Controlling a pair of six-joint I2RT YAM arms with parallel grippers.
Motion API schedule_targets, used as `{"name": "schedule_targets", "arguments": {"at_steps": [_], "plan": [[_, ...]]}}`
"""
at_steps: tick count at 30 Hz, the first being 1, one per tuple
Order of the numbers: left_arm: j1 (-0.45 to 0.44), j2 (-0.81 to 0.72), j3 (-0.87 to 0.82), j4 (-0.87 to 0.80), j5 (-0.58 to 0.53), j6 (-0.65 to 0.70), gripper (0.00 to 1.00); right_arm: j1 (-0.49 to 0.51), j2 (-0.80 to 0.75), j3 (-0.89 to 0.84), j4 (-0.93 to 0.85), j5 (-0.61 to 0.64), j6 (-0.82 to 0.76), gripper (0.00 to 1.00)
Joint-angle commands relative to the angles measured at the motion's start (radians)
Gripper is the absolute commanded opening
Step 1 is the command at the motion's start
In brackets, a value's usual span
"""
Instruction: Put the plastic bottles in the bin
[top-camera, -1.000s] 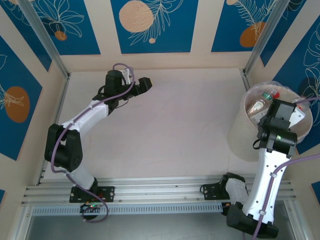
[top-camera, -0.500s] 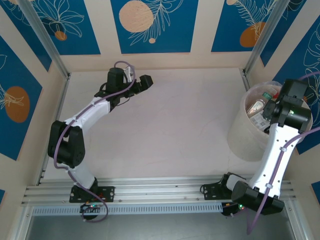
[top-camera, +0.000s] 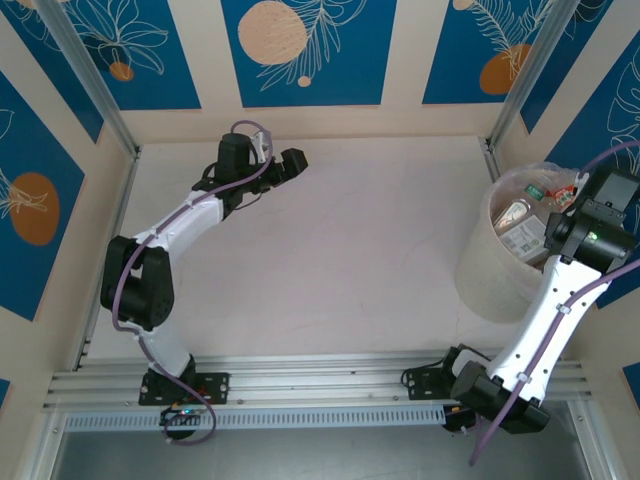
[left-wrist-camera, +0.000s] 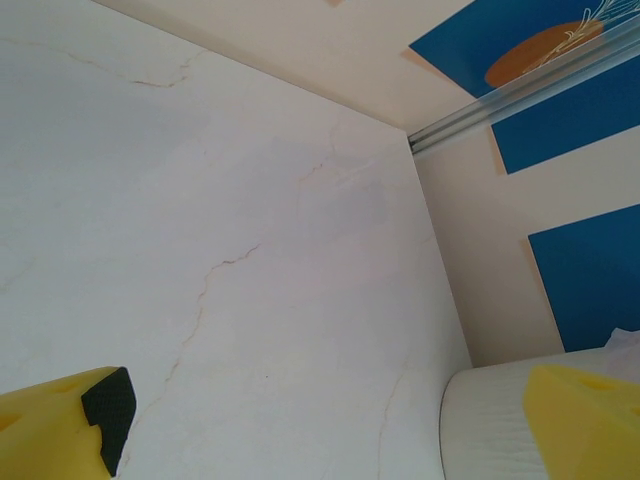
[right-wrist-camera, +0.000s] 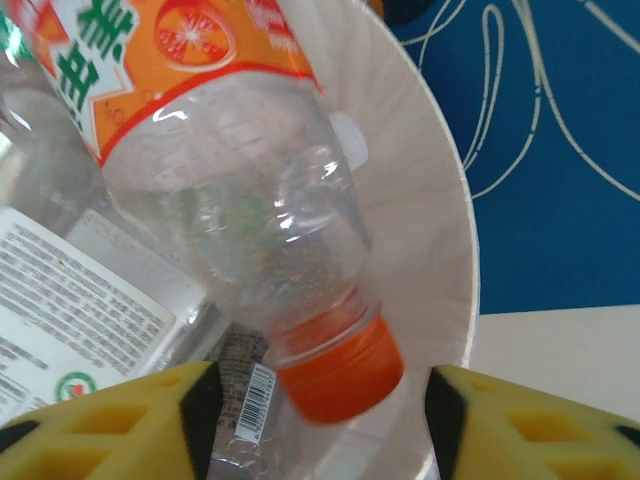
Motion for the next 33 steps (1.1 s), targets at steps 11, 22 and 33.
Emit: {"name": "schedule_targets", "arguments": {"at_steps": [11, 22, 33], "plan": [[0.0, -0.021, -0.02, 0.019, -0.008, -0.006, 1.0, -0.046, -0.03, 0.055, 0.125, -0.143, 0.173, 0.85], [0.001, -0.034, -0.059, 0.015, -0.03, 0.019, 1.0, -0.109, 0.069, -0.006, 0.169, -0.436, 0.413, 1.0], [0.002, -0.056, -0.071, 0.003, -0.021, 0.02, 1.0, -0.05, 0.031, -0.153, 0.117, -0.316, 0.493, 0.99]]}}
